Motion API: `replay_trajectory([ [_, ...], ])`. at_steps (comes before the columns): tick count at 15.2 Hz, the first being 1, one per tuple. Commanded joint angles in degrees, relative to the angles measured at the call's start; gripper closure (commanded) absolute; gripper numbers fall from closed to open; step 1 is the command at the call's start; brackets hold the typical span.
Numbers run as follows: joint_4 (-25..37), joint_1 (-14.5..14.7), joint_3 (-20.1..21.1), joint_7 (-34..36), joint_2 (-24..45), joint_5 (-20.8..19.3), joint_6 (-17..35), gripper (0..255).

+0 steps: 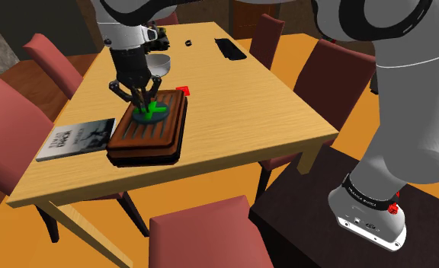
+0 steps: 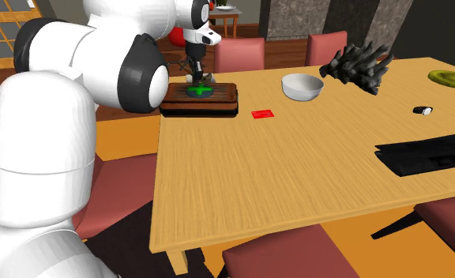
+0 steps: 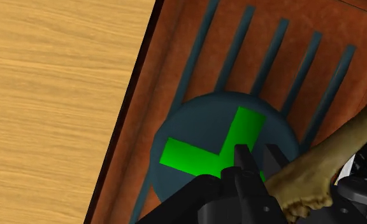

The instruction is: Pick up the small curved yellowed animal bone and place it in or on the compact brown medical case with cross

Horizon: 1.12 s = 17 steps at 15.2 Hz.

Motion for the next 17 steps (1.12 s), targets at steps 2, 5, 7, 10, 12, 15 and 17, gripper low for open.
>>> replay_trajectory([
  [2,-0.55,-0.13,-0.06,-0.03,0.03,0.02,0.16,255],
  [5,-0.98,-0.25,-0.04,-0.07,-0.19,0.11,0.36,0],
  [7,-0.63,-0.18,-0.07,-0.07,0.00,0.04,0.20,0],
  [10,4.39,0.47,-0.07,-0.07,0.70,-0.20,-4.09,0],
  [12,9.70,1.31,-0.16,-0.07,1.82,-0.61,-8.25,0],
  [15,9.68,1.31,-0.17,-0.07,1.81,-0.60,-8.24,0],
  [17,9.70,1.31,-0.17,-0.07,1.82,-0.61,-8.25,0],
])
